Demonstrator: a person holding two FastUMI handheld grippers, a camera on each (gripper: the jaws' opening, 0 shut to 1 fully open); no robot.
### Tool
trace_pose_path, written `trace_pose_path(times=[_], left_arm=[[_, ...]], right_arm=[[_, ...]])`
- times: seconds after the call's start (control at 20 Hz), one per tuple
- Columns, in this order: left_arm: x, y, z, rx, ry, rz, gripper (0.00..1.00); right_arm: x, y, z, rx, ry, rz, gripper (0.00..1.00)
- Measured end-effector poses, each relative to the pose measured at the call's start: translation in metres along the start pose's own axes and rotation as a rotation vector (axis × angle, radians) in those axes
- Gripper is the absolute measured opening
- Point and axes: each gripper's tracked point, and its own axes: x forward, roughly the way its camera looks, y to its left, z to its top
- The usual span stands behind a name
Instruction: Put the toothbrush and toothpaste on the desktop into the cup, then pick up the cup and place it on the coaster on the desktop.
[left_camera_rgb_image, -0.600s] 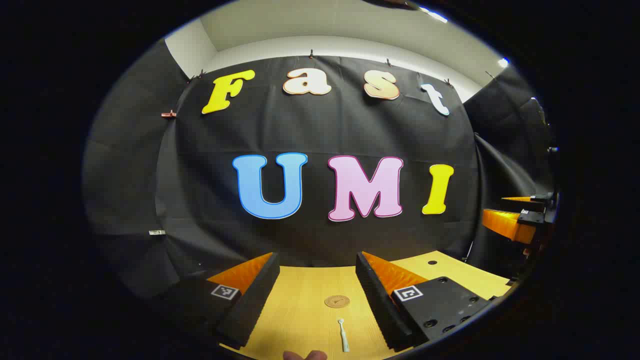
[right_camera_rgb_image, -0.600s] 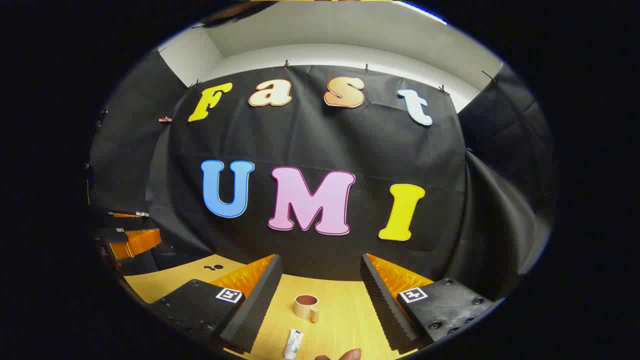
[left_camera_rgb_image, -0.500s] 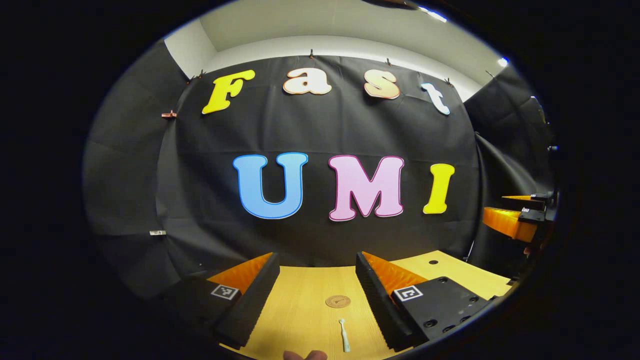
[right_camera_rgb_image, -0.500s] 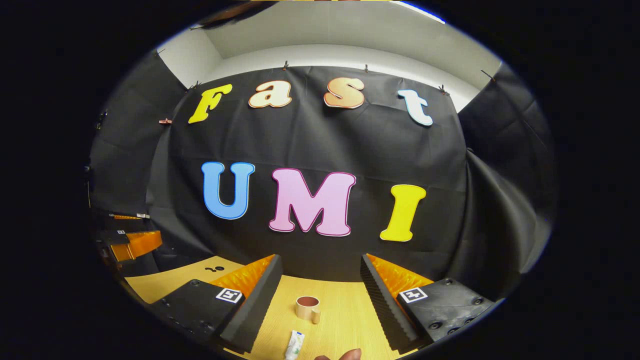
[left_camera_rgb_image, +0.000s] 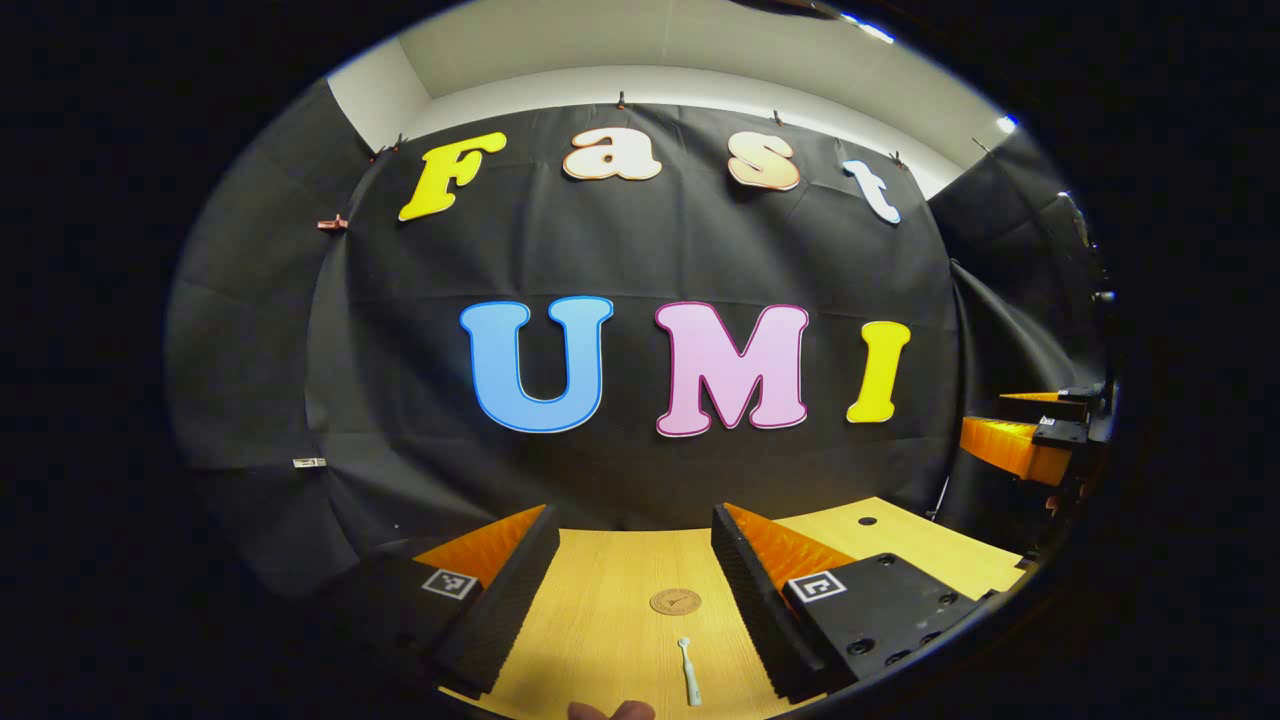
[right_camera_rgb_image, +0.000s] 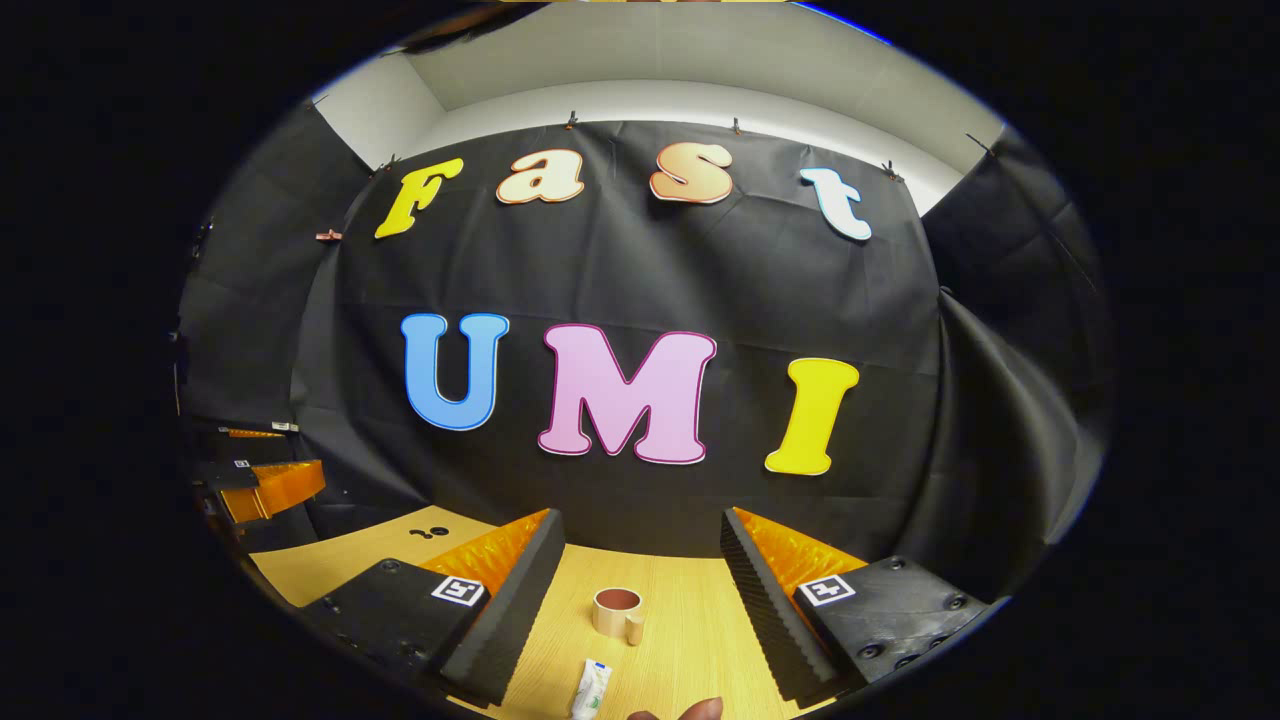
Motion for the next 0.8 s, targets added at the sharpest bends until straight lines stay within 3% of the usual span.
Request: trace_pose_path(times=[0.1, 0.2, 0.6, 0.8], left_arm=[[0.002, 0.000, -0.002, 0.004, 0.003, -0.004, 0.97], [0.003, 0.001, -0.004, 0.004, 0.010, -0.007, 0.97], [-0.004, 0.007, -0.025, 0.019, 0.055, 0.000, 0.97], [-0.009, 0.009, -0.042, 0.007, 0.100, 0.018, 0.97]], right_arm=[[0.004, 0.001, -0.005, -0.001, 0.013, 0.000, 0.96], [0.010, 0.003, -0.032, -0.010, 0.104, 0.007, 0.96], [0.017, 0.028, -0.231, 0.130, 0.852, 0.086, 0.98], [0.022, 0.040, -0.312, 0.200, 1.073, 0.071, 0.98]])
